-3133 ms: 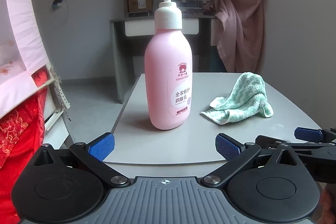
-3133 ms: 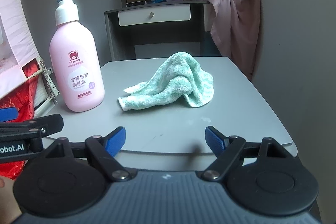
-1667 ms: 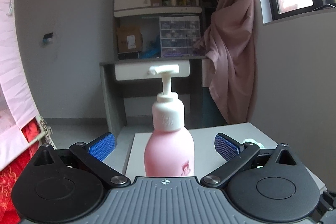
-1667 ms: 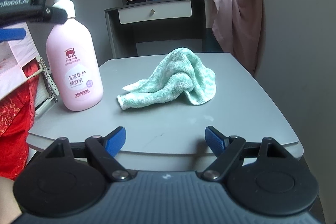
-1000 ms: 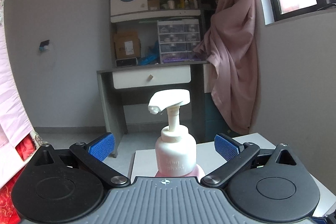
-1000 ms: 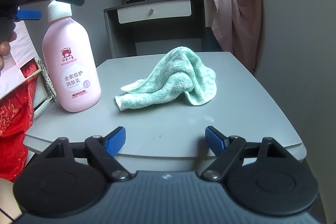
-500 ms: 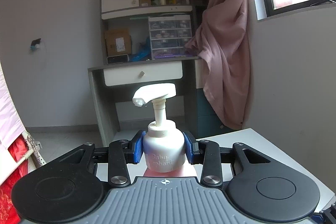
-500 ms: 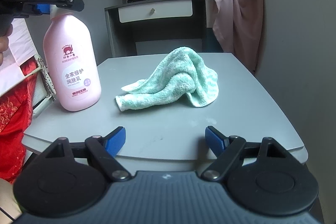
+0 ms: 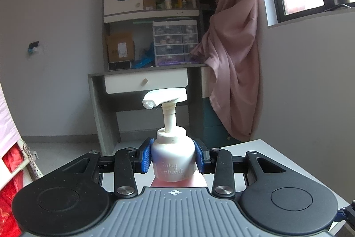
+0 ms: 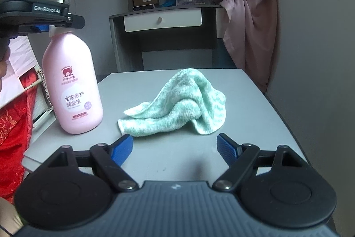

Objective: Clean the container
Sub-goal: 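Grasp the mint-green towel with the right gripper while the left holds the bottle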

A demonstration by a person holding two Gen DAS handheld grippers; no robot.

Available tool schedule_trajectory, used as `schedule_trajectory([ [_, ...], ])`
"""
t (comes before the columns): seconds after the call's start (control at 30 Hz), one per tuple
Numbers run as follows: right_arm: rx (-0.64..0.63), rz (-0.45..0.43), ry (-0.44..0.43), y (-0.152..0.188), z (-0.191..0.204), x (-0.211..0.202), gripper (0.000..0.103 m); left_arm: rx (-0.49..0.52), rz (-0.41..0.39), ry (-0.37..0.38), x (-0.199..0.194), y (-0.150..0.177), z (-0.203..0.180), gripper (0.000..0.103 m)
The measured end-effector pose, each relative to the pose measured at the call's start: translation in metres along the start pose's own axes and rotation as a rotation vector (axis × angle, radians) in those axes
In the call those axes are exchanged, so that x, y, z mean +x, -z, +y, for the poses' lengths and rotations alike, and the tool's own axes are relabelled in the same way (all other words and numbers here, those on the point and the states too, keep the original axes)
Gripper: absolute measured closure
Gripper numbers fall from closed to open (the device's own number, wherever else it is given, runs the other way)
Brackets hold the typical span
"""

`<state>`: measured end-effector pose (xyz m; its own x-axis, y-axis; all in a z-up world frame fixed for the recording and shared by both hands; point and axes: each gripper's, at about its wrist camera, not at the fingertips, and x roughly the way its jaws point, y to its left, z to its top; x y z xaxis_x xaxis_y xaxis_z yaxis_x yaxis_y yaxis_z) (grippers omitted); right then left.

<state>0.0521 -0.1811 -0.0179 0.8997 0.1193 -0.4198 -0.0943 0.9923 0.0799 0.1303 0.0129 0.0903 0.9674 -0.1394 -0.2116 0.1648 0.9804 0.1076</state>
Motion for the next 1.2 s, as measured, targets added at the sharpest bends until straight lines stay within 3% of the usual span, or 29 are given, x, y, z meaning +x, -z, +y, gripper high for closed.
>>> schedule_trajectory([
  [0.7,-0.112,-0.002,-0.029,-0.052,-0.010,0.053,0.020,0.026,-0.004,0.032,0.007,0.004,0.021,0.064],
  [1.2,-0.063,0.033,-0.030,-0.052,-0.022,0.082,0.020,0.034,0.005,0.054,0.016,0.001,0.044,0.064],
])
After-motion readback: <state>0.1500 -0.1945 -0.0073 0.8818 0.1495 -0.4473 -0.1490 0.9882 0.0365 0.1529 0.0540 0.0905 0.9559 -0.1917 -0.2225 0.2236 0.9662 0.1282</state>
